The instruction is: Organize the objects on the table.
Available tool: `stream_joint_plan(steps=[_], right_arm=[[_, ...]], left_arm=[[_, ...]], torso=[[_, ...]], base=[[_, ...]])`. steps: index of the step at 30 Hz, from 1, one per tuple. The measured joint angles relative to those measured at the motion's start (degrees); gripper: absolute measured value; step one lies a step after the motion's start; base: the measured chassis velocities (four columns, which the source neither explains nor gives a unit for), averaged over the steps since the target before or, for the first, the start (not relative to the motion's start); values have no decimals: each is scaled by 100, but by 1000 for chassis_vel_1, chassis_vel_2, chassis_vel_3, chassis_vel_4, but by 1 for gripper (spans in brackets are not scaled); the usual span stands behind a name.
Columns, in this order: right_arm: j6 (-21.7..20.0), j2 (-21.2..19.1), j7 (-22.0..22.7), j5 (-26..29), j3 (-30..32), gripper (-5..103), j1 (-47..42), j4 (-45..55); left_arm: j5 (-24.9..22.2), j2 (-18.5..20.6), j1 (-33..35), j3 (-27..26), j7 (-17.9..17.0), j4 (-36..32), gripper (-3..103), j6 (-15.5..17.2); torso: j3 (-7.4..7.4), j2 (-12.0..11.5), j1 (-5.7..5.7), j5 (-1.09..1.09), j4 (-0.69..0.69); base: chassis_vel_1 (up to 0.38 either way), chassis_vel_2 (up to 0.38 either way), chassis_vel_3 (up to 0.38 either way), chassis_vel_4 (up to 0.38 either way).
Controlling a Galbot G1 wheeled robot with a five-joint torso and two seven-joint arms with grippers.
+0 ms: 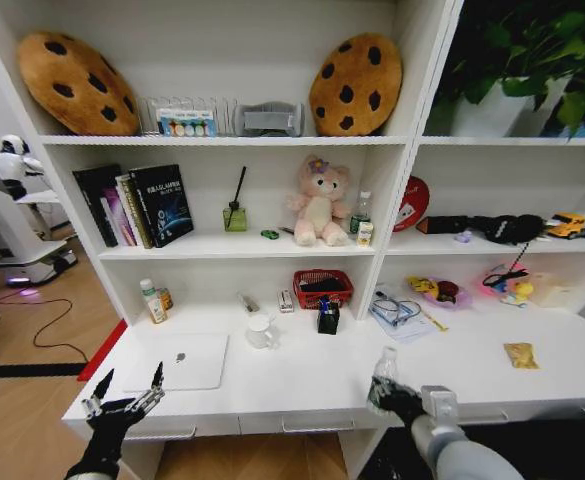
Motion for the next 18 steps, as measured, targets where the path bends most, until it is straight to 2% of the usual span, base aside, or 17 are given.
stream_joint_plan(steps=[1,2,3,4,6,7,11,18], right_arm=[[0,0,0,0,0,26,0,0],[229,23,-354,-389,142,26,-16,-3],[638,84,-911,-1000,326,26,-88,-7],[638,84,-911,-1000,326,26,-88,-7],[1009,241,-1358,-1637,441,26,-237,-10],[1049,326,-1398,-1735,425,26,-320,-13],[997,446,-1398,-1729,373,26,-423,-16],[788,517,-1217,-1355,293,26,-276,-19]], left_arm=[[0,0,0,0,0,0,100,0],[0,0,0,0,0,0,100,0],[0,0,0,0,0,0,100,0],[0,0,0,0,0,0,100,0],[0,0,0,0,0,0,100,1],[0,0,0,0,0,0,100,1],[0,0,0,0,0,0,100,1],[0,0,0,0,0,0,100,1]], torso=[[0,0,0,0,0],[0,0,0,0,0],[0,0,0,0,1],[0,0,0,0,1],[0,0,0,0,1],[0,0,0,1,0],[0,0,0,2,-2],[0,0,1,0,3]], base=[[0,0,0,0],[0,0,0,0],[0,0,0,0],[0,0,0,0],[0,0,0,0],[0,0,0,0],[0,0,0,0],[1,-10,3,11]])
